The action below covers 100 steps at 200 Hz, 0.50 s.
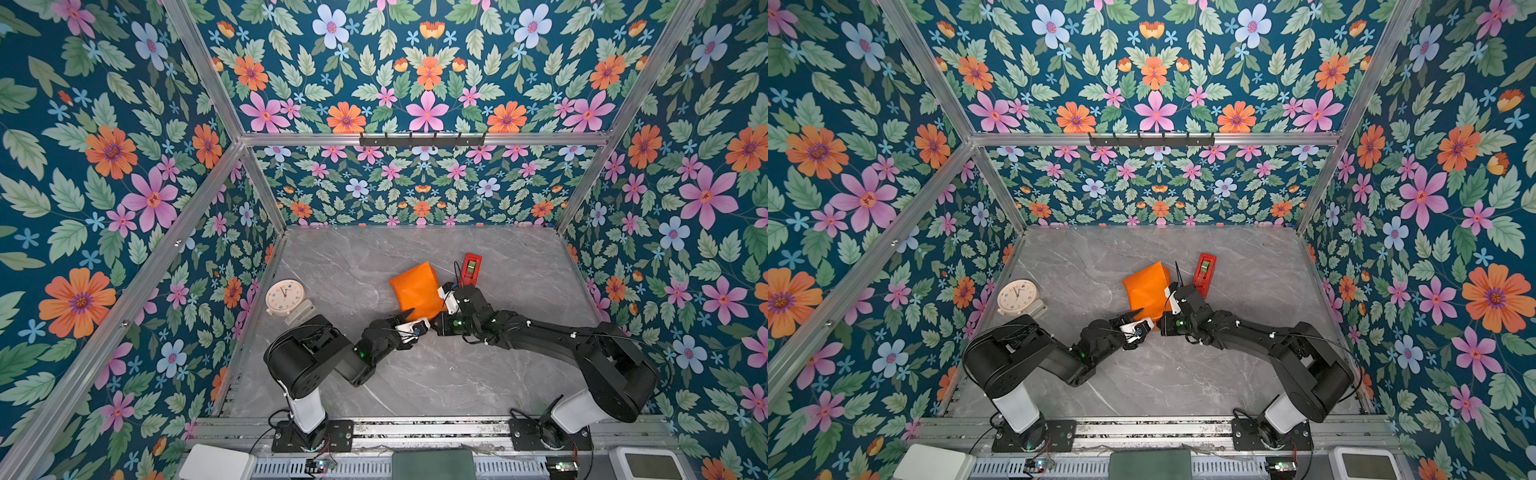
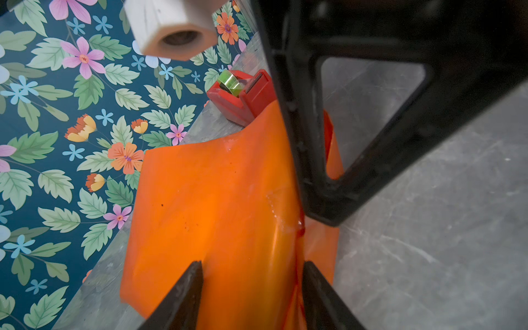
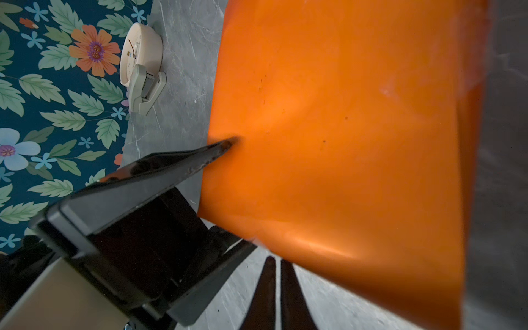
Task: Wrap a gift box in wrapping paper
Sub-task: Wrap the gift box with the wrapping paper.
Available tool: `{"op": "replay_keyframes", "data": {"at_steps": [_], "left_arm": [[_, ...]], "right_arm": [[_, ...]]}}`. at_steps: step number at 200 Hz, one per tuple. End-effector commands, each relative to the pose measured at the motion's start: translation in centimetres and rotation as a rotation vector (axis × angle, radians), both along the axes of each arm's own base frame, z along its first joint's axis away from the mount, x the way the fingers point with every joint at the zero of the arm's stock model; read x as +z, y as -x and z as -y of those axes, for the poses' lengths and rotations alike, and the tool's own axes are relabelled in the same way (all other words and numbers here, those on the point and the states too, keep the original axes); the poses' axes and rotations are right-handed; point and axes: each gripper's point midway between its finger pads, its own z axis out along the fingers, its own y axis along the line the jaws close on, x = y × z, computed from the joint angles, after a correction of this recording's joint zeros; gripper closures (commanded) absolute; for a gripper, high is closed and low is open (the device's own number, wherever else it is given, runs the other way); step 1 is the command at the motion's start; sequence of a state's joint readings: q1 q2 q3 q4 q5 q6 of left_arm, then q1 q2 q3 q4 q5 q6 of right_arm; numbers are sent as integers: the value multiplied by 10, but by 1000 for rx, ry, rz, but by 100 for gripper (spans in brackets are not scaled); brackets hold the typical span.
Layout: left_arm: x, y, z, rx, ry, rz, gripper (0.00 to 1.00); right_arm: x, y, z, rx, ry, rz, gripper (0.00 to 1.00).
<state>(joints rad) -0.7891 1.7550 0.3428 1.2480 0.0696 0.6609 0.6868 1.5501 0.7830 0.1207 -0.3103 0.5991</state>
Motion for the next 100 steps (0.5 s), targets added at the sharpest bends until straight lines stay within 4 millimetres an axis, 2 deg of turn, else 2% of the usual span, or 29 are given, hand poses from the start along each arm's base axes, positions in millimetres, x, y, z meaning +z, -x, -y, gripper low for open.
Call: {"op": "replay_keyframes", "data": {"at_steps": [1, 100], "left_arm": [[-16, 7, 0, -26, -37, -60, 43], [-16, 7, 0, -24, -40, -59, 43]], "right_arm": [[9, -9, -6, -5, -27, 41, 91], [24, -12, -13, 9, -76, 69, 91]]}}
